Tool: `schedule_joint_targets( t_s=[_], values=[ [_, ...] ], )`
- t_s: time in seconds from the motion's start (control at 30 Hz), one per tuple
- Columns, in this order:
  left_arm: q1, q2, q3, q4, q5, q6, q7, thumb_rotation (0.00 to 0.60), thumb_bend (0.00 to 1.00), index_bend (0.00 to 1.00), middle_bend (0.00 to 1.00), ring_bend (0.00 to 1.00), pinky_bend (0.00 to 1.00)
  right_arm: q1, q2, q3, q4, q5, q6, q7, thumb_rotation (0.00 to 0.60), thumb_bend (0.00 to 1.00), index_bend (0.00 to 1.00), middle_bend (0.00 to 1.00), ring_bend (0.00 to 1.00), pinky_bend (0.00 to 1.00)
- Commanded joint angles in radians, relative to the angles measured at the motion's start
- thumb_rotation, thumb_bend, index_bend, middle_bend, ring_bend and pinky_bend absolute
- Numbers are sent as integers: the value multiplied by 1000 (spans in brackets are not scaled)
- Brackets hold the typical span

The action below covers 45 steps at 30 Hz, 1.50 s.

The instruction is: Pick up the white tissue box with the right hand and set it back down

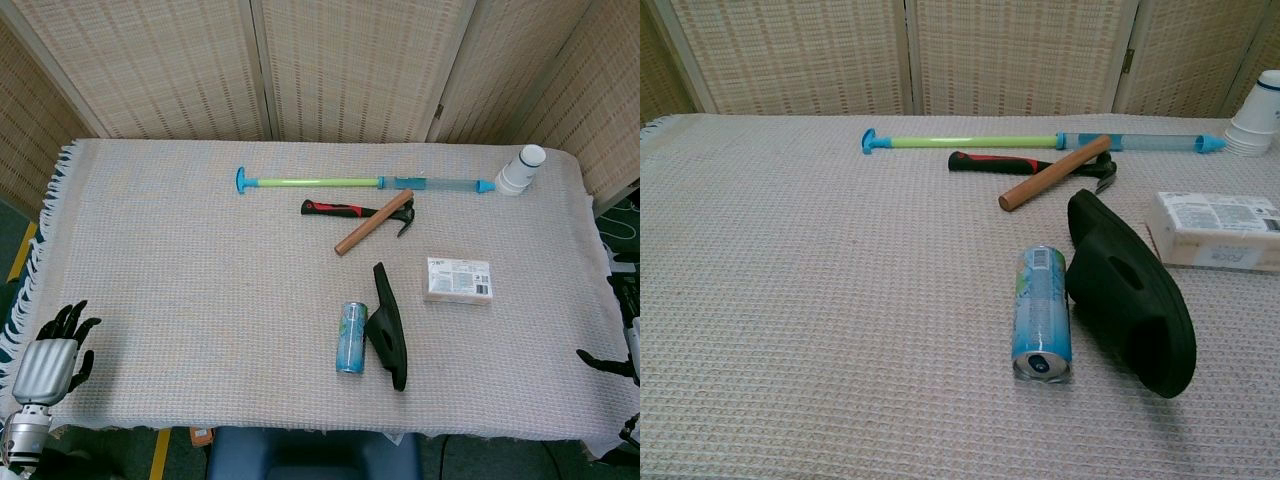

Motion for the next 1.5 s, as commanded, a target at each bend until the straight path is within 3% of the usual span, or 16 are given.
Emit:
schedule_joint_targets(
  t_s=[0.03, 0.77, 0.93, 1.1, 1.23, 1.4, 1.5],
  values=[
    [0, 1, 0, 0, 0, 1, -1, 600, 531, 227, 0, 0, 184, 3, -5, -1, 6, -8, 1, 0, 600, 0, 0, 49, 73, 0],
    [1, 3, 13, -25, 22, 3, 11, 600, 531, 226, 0, 0, 184, -9, -41, -8, -16, -54, 82, -133, 600, 0, 0, 50, 73, 0],
    [3, 12, 18, -37, 32, 5, 3, 600, 531, 226, 0, 0, 184, 72, -54, 32, -43, -79, 35, -218, 600, 0, 0, 49, 72, 0],
    [9, 26, 17, -46, 47, 23, -19, 600, 531, 226, 0, 0, 184, 271, -69, 107, -97, 98, -230, -431, 600, 0, 0, 49, 71, 0],
    [17, 40, 14, -59, 50, 41, -31, 600, 531, 226, 0, 0, 184, 451, -137, 131, -70, 355, -428, -646, 600, 0, 0, 50, 69, 0],
    [23, 53, 13, -69, 56, 52, -48, 600, 531, 226, 0, 0, 184, 608, -234, 112, -3, 623, -486, -819, 600, 0, 0, 50, 69, 0],
    [25, 61, 13, -73, 59, 55, -61, 600, 531, 226, 0, 0, 184, 668, -281, 99, 44, 723, -484, -867, 600, 0, 0, 50, 69, 0]
  ],
)
